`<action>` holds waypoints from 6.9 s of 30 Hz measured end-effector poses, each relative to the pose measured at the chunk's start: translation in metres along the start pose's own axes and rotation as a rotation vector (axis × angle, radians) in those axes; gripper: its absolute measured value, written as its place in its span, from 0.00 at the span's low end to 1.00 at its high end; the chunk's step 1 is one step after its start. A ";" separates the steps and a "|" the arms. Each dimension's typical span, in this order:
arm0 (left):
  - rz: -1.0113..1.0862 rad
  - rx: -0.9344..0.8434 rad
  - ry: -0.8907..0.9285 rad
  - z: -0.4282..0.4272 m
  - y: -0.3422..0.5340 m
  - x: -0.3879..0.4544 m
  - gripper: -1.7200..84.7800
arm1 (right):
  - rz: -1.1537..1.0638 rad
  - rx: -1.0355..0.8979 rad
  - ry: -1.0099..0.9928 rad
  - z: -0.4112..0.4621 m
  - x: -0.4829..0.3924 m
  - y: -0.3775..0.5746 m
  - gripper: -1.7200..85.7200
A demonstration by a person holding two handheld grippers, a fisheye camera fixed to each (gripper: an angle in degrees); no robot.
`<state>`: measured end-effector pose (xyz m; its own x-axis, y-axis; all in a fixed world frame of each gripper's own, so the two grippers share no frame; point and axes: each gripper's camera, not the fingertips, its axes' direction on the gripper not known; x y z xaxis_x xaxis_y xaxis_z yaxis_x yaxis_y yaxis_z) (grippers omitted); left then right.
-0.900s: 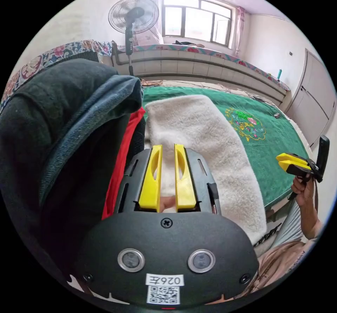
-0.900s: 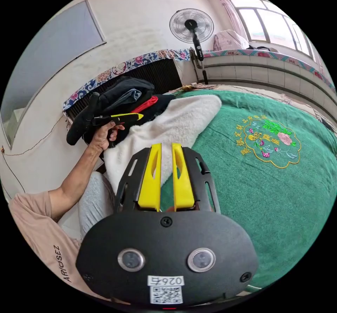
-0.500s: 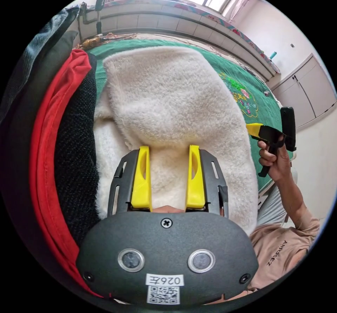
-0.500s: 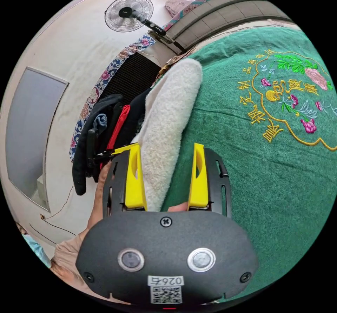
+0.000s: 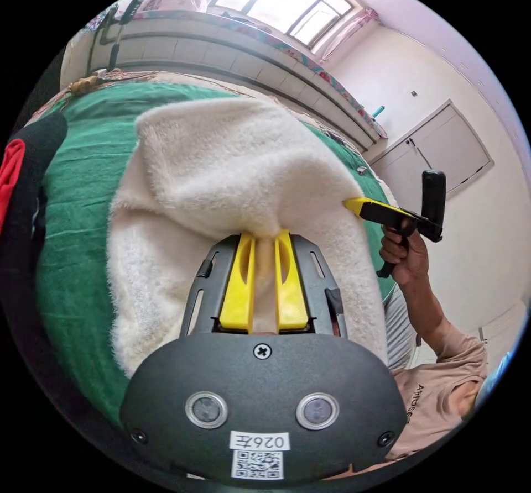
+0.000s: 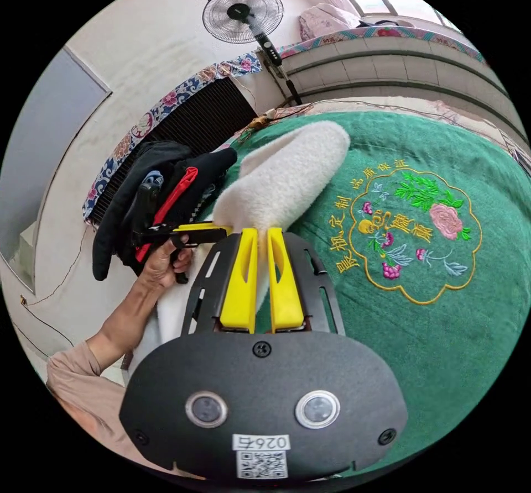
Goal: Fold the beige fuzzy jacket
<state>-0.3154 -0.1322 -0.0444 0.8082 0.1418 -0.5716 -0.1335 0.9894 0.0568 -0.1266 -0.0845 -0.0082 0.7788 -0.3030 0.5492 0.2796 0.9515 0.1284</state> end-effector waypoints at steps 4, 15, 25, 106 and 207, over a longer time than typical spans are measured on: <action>0.096 -0.066 0.169 0.092 -0.037 0.072 0.08 | 0.084 0.029 0.127 -0.074 0.054 0.022 0.01; 0.186 -0.043 0.244 0.072 -0.070 0.088 0.07 | 0.046 0.255 0.235 -0.202 0.076 0.107 0.06; 0.136 -0.115 0.155 0.094 -0.090 0.078 0.15 | -0.586 -0.113 0.140 -0.069 -0.115 0.150 0.15; 0.196 -0.190 0.013 0.279 -0.091 0.264 0.02 | 0.303 0.239 0.254 -0.384 0.229 0.043 0.01; 0.544 -0.551 0.438 0.232 -0.101 0.215 0.08 | -0.093 -0.585 0.272 -0.189 0.123 -0.010 0.01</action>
<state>0.0047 -0.1942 0.0169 0.2762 0.4519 -0.8483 -0.7829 0.6177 0.0741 0.0726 -0.1416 -0.0985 0.8294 -0.4585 0.3193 0.5526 0.7575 -0.3476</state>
